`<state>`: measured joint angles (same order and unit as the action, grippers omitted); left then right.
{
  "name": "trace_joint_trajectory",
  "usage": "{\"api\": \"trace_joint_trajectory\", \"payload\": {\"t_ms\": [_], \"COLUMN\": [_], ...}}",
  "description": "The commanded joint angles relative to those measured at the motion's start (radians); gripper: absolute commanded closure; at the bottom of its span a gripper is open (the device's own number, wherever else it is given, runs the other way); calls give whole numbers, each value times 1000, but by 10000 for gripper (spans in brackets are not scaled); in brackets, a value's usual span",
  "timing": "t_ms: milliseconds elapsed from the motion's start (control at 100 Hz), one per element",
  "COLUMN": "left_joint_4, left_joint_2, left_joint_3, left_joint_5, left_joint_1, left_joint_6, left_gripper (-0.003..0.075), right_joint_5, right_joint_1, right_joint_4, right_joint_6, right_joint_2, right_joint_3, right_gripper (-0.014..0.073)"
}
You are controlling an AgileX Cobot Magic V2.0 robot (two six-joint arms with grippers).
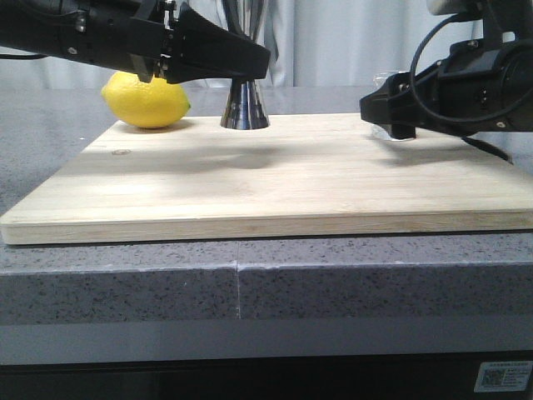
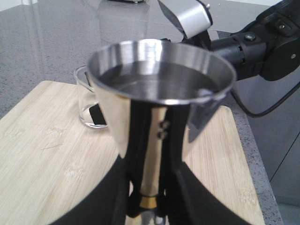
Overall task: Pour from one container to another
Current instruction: 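Open the right gripper and lift it away from the beaker, then lower the filled steel jigger onto the board with the left gripper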
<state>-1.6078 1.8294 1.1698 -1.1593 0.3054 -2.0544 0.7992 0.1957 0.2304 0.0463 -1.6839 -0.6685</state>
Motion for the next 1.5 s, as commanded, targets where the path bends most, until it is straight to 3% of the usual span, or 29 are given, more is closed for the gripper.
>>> {"api": "trace_joint_trajectory", "payload": {"t_ms": [0, 690, 1490], "left_joint_4": [-70, -70, -72], "left_joint_2": [-55, -55, -51], "left_joint_3": [29, 29, 29], "left_joint_5": [-109, -109, -103], "left_joint_1": [9, 9, 2], "left_joint_6": [7, 7, -62], "left_gripper": [739, 739, 739], "right_joint_5": [43, -260, -539], "right_joint_1": [-8, -8, -8], "right_joint_4": [1, 1, 1], "right_joint_6": [-12, 7, 7], "right_joint_2": [65, 255, 713], "right_joint_3": [-19, -19, -19], "right_gripper": [98, 98, 99]}}
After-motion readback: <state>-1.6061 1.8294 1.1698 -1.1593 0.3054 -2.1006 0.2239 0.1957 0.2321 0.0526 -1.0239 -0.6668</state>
